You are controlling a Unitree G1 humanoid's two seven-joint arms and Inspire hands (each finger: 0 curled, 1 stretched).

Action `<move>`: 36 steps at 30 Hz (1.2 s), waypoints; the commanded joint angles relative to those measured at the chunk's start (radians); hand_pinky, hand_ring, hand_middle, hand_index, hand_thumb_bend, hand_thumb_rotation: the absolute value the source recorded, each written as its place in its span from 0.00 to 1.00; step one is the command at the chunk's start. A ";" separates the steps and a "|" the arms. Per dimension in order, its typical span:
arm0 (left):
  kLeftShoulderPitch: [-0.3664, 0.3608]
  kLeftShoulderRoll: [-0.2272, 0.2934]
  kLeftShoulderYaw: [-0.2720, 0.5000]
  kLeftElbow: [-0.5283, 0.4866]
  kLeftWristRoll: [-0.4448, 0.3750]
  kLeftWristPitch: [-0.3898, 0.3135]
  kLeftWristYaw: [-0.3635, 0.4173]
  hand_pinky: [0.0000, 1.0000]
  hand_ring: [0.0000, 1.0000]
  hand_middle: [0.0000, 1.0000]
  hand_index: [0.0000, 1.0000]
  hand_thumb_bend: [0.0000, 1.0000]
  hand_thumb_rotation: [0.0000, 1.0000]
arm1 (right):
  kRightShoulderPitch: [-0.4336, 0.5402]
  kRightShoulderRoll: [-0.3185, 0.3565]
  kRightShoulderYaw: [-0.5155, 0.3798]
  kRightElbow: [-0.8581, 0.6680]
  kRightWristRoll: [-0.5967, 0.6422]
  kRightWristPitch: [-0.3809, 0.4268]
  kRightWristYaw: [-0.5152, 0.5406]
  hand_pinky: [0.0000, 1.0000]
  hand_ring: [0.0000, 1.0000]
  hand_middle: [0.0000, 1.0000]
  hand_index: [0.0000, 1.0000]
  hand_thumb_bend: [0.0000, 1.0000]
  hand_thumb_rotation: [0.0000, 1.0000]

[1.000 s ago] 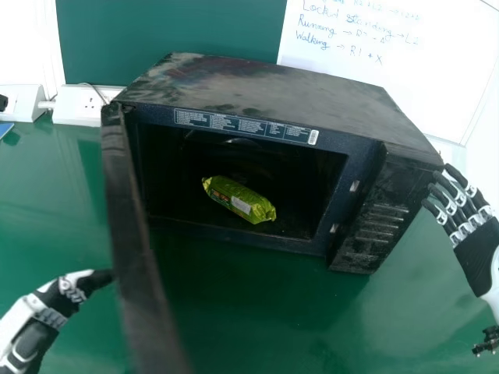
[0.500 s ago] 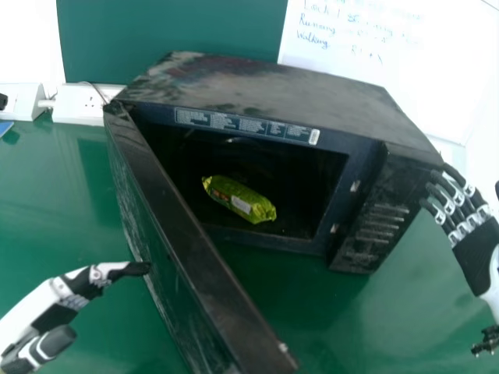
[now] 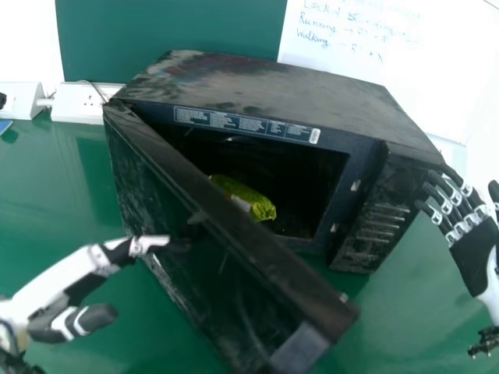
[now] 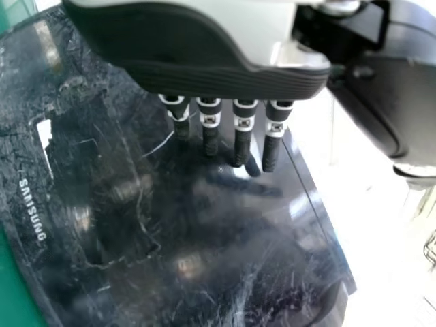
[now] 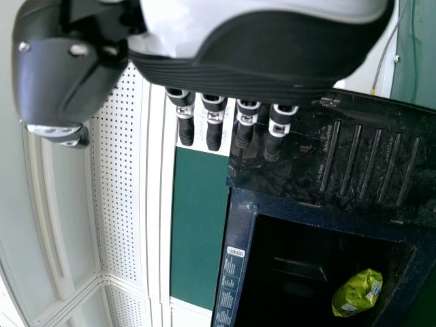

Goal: Put biscuit inside oven

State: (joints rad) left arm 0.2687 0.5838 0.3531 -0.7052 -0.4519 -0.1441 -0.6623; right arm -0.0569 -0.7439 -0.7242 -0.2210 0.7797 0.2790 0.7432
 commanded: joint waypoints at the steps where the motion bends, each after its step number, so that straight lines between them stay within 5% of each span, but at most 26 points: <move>1: -0.036 0.024 -0.022 0.014 0.011 0.022 -0.009 0.75 0.84 0.86 0.84 0.84 1.00 | 0.013 0.011 -0.001 -0.011 0.008 0.003 -0.003 0.92 0.98 1.00 1.00 0.73 1.00; 16: -0.257 0.111 -0.100 0.102 -0.005 0.166 -0.065 0.75 0.84 0.86 0.84 0.82 1.00 | 0.015 0.017 0.008 -0.016 -0.003 -0.015 0.001 0.98 1.00 1.00 1.00 0.73 1.00; 21: -0.330 0.116 -0.147 0.134 0.052 0.176 -0.063 0.74 0.83 0.86 0.84 0.82 1.00 | 0.019 0.020 0.006 -0.022 -0.003 -0.016 -0.007 0.91 0.97 0.98 1.00 0.86 1.00; 27: -0.441 0.166 -0.206 0.164 0.015 0.327 -0.103 0.74 0.83 0.86 0.84 0.82 1.00 | 0.022 0.024 0.007 -0.025 0.000 -0.015 -0.010 0.98 1.00 1.00 1.00 0.93 1.00; 33: -0.559 0.123 -0.287 0.264 0.032 0.293 -0.165 0.73 0.83 0.85 0.83 0.83 1.00 | 0.022 0.027 0.011 -0.030 -0.004 -0.015 -0.016 0.98 1.00 1.00 1.00 0.99 1.00; 36: -0.606 0.075 -0.308 0.316 0.012 0.275 -0.185 0.73 0.82 0.85 0.83 0.83 1.00 | 0.022 0.034 0.014 -0.032 -0.005 -0.021 -0.017 1.00 1.00 1.00 1.00 0.90 1.00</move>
State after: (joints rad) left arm -0.3160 0.6763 0.0622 -0.4084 -0.4287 0.1412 -0.8347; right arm -0.0443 -0.7185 -0.7091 -0.2490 0.7762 0.2700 0.7273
